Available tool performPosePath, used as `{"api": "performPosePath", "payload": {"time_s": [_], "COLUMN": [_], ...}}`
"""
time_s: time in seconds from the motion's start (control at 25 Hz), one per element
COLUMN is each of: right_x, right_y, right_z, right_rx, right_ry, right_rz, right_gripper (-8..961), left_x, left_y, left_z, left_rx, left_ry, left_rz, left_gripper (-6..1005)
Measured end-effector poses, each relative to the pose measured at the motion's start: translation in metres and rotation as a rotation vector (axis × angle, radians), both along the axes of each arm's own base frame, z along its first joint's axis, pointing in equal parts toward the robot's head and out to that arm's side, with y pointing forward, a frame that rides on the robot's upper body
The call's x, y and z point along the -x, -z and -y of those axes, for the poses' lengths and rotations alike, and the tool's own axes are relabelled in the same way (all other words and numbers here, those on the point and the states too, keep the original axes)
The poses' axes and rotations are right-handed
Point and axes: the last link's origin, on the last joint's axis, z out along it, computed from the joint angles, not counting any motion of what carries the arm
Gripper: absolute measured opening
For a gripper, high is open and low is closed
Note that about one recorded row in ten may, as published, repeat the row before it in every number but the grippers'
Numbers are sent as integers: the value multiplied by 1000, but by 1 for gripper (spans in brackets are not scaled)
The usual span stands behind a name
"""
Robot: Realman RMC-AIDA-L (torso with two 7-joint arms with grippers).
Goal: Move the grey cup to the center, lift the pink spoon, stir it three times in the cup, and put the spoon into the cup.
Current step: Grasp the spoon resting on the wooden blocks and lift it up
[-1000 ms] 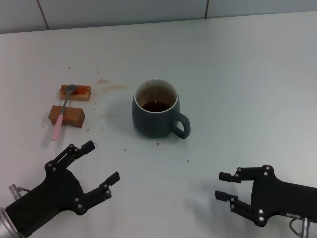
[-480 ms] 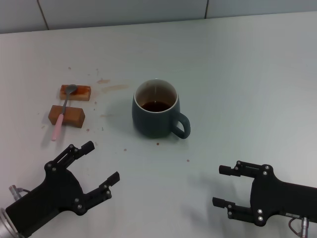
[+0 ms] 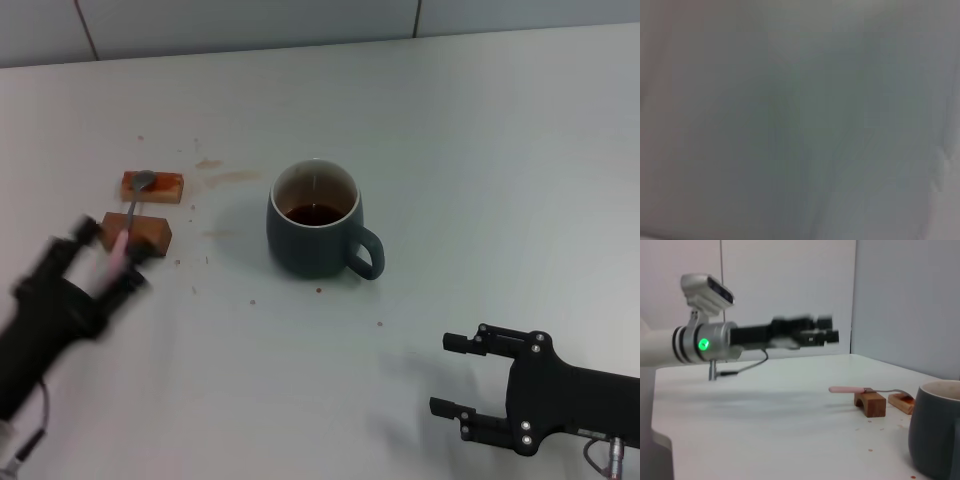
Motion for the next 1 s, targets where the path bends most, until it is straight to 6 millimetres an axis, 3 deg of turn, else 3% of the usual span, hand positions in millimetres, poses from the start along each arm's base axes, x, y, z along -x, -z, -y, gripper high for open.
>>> {"api": "performPosePath", "payload": {"time_s": [0.2,0.44,0.68,1.0], "right_x": [0,0,0,-1], "right_y": [0,-2,-4,-6], "right_z": [0,0,-1,-1], "right_rx": [2,6,4,-1], "right_ry": [1,-5,-10,-6], "right_rz": [-1,1,-3,2], "right_gripper": [675,676,676,676], "left_x": [13,29,44,46], "left_y": [-25,-35,-27,-16], "left_z": [-14,-12,-6,-5], "left_rx": [121,201,246,291], "left_ry": [-159,-304,-443,-517], "left_rz": [400,692,830,911], "left_gripper": [860,860,860,855]}}
